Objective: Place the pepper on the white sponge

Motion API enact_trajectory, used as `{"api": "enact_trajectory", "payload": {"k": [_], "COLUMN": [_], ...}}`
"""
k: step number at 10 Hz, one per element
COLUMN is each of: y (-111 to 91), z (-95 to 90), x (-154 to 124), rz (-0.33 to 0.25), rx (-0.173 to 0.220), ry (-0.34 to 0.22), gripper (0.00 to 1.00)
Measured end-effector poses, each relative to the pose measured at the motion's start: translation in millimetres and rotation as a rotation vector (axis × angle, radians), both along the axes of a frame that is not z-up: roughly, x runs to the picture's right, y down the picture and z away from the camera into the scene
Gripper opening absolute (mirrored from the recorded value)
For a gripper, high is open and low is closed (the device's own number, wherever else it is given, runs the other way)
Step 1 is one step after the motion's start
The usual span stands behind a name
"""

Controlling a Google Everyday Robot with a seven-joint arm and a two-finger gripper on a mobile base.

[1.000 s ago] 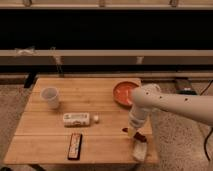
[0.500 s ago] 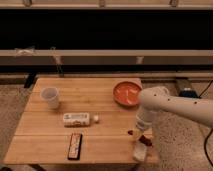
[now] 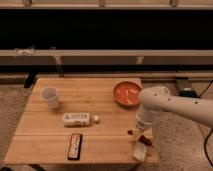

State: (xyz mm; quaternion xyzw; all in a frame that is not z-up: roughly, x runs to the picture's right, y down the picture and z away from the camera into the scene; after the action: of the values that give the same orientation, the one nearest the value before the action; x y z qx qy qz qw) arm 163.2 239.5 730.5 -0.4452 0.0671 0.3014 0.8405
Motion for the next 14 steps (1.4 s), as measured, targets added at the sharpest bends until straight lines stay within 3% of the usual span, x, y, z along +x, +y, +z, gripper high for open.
{"api": "enact_trajectory", "payload": {"k": [3, 8, 14], "y": [0.9, 18.3, 38.9], "z": [0.8, 2.4, -0.4], "x": [-0.5, 2.6, 11.2], "rz": [0.001, 0.016, 0.044], "rx": [-0.006, -0.055, -0.078], "ry": [-0.001, 0.015, 0.043], "gripper": [0.0, 0.0, 0.0]}}
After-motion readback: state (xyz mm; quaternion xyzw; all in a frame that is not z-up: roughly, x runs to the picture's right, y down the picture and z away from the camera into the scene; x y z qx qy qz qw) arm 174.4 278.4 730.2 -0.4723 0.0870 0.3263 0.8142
